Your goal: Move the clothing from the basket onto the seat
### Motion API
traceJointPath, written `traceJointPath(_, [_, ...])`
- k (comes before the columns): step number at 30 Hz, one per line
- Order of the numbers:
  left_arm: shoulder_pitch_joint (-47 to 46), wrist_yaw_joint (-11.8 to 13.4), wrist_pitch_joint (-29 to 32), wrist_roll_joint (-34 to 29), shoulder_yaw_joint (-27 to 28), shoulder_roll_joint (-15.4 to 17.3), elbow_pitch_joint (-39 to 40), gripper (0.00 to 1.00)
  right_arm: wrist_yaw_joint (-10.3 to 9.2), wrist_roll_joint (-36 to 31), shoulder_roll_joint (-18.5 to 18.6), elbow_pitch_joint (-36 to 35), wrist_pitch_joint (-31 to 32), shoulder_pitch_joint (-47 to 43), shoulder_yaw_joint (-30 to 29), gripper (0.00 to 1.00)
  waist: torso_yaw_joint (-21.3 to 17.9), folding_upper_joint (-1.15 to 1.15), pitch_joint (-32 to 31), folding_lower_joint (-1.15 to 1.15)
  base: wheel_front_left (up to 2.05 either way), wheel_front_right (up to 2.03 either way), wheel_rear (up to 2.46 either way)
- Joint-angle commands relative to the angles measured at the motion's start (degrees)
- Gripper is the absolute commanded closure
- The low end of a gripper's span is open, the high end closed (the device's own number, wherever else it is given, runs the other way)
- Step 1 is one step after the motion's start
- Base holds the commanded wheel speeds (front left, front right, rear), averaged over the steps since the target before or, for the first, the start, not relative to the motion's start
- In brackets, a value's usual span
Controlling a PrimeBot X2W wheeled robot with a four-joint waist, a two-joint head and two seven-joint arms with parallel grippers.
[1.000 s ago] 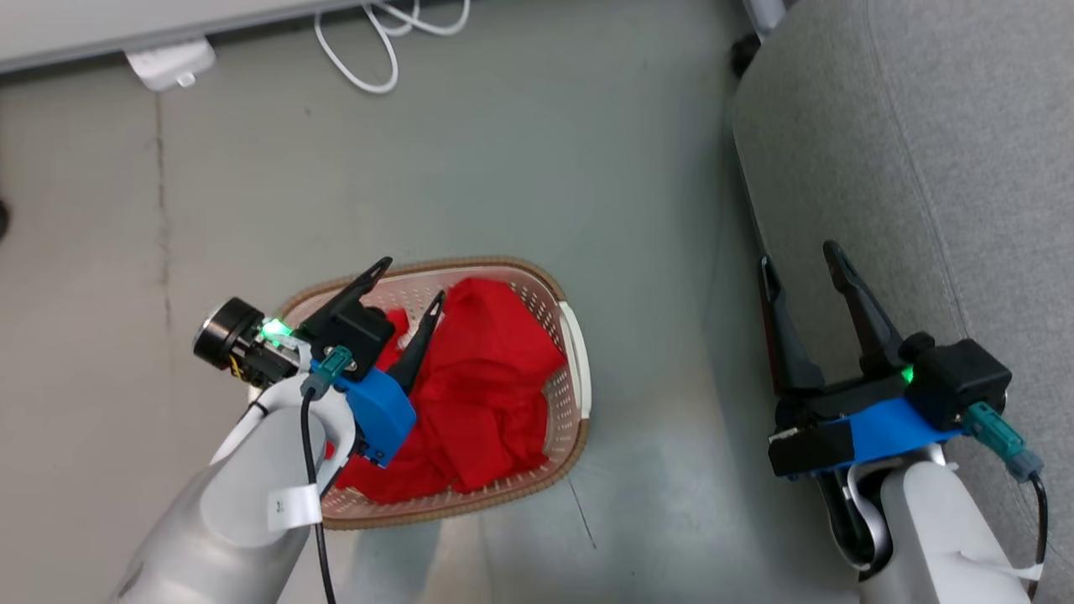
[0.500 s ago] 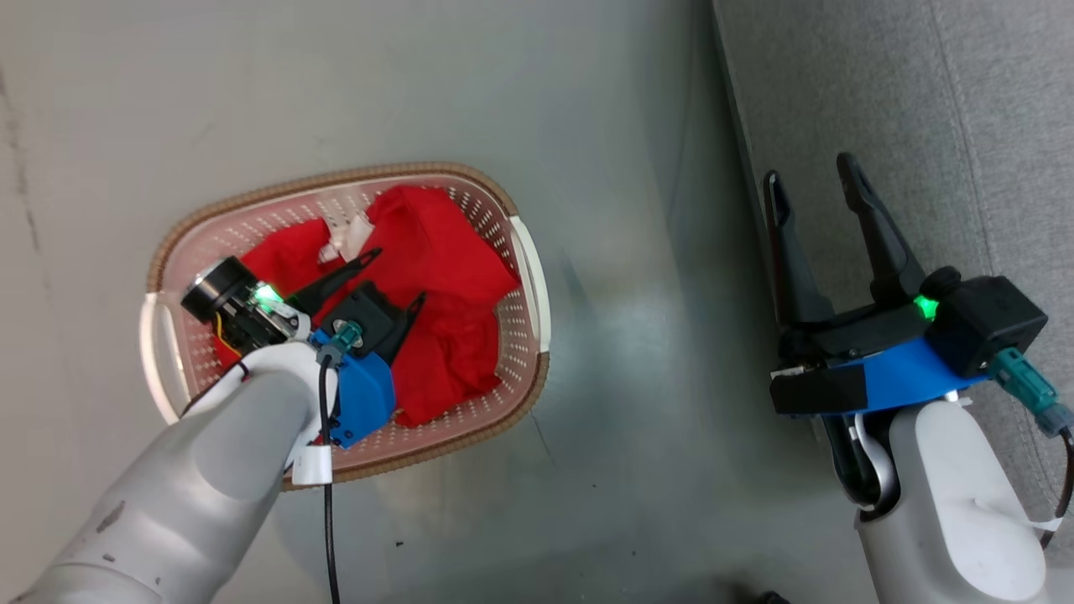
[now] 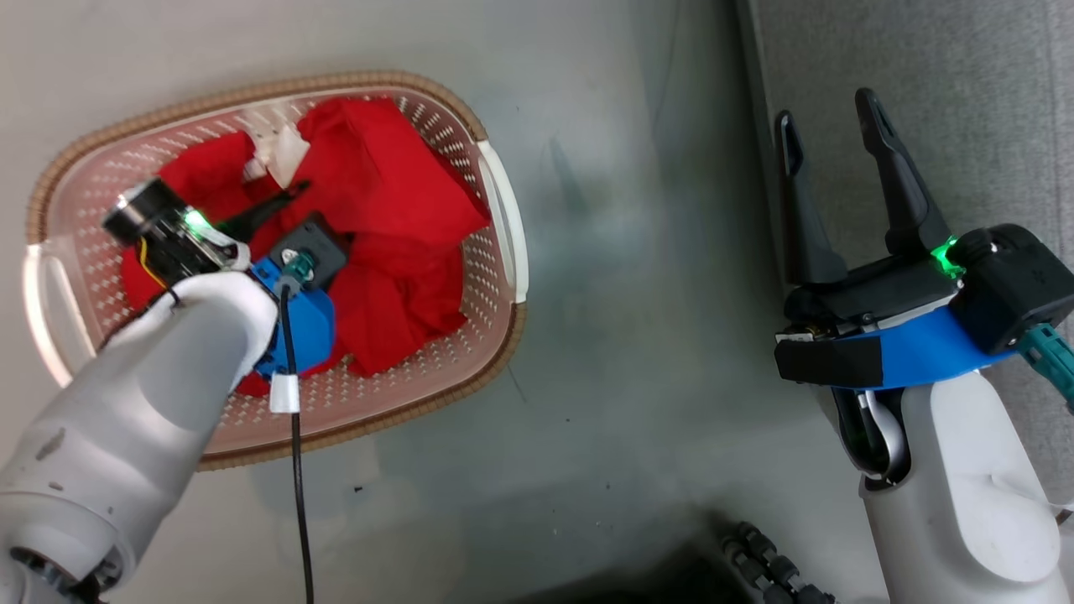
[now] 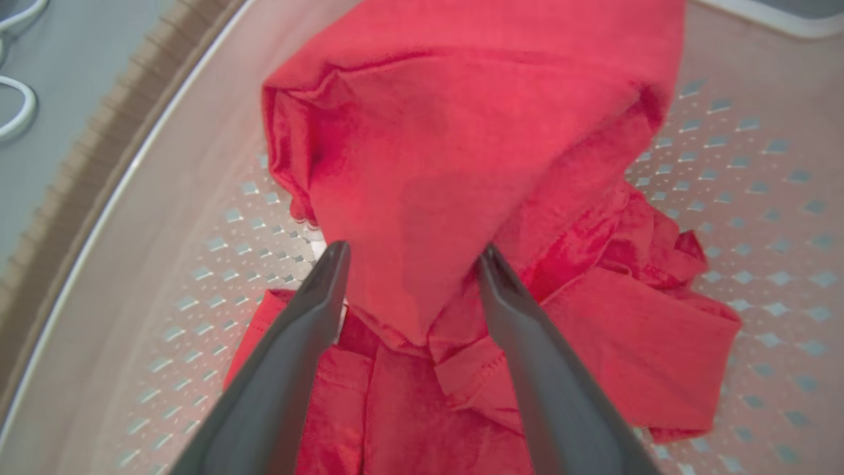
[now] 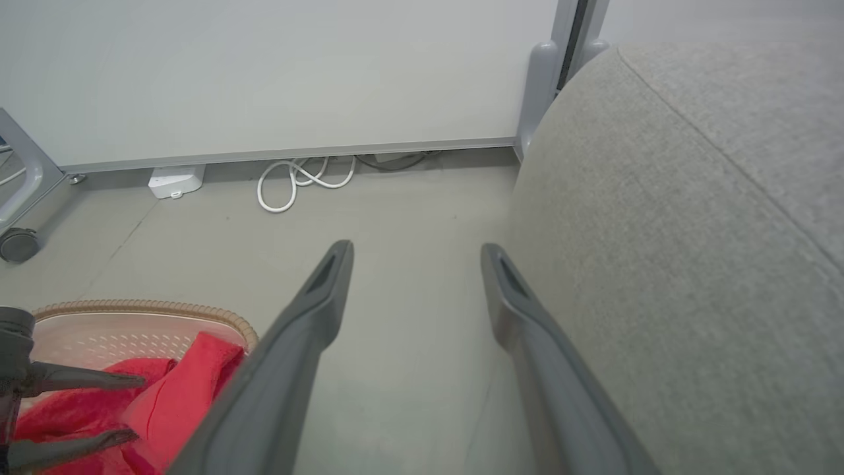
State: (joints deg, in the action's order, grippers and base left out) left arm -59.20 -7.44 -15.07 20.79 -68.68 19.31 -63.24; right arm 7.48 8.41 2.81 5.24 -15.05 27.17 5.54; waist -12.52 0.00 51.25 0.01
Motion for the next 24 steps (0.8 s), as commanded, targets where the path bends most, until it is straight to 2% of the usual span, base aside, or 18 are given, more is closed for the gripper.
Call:
traceJointPath(1, [-1.4,0.0,-0.2,0.3,-0.6,0.2,-0.6,0.00,0.03,-0.3,0.2,-0.6,-0.2,1.2,0.3,0.00,-0.5,0.00,1.7,-0.01,0.00,0.00,0.00])
traceJointPath(13, [-5.6,0.0,-0.2,0.4,-2.7,-0.6,-2.6,0.00,0.03,0.0,0.2,-2.2,-0.2,0.9,1.2,0.00,-1.5,0.00,5.2,-0.01,0.00,0.00,0.00])
traceJointPath(14, [-5.8,0.0,-0.2,0.5,-2.9,-0.7,-2.7,0.63,0.03,0.0,0.2,-2.2,-0.2,0.9,1.2,0.00,-1.6,0.00,5.3,-0.01,0.00,0.00,0.00])
traceJointPath(15, [-6.1,0.0,-0.2,0.3,-3.1,-0.8,-2.7,0.93,0.03,0.1,0.2,-2.3,-0.2,0.8,1.2,0.00,-1.6,0.00,5.4,-0.01,0.00,0.00,0.00])
traceJointPath(16, [-6.2,0.0,-0.2,0.2,-3.3,-1.0,-2.7,1.00,0.03,0.0,0.2,-2.3,-0.2,0.8,1.2,0.00,-1.5,0.00,5.4,-0.01,0.00,0.00,0.00])
traceJointPath(24, [-5.5,0.0,-0.2,2.3,-3.4,-1.9,0.2,1.00,0.03,-0.9,0.2,-1.8,-0.2,1.2,0.8,0.00,-0.3,0.00,4.2,-0.01,0.00,0.00,0.00])
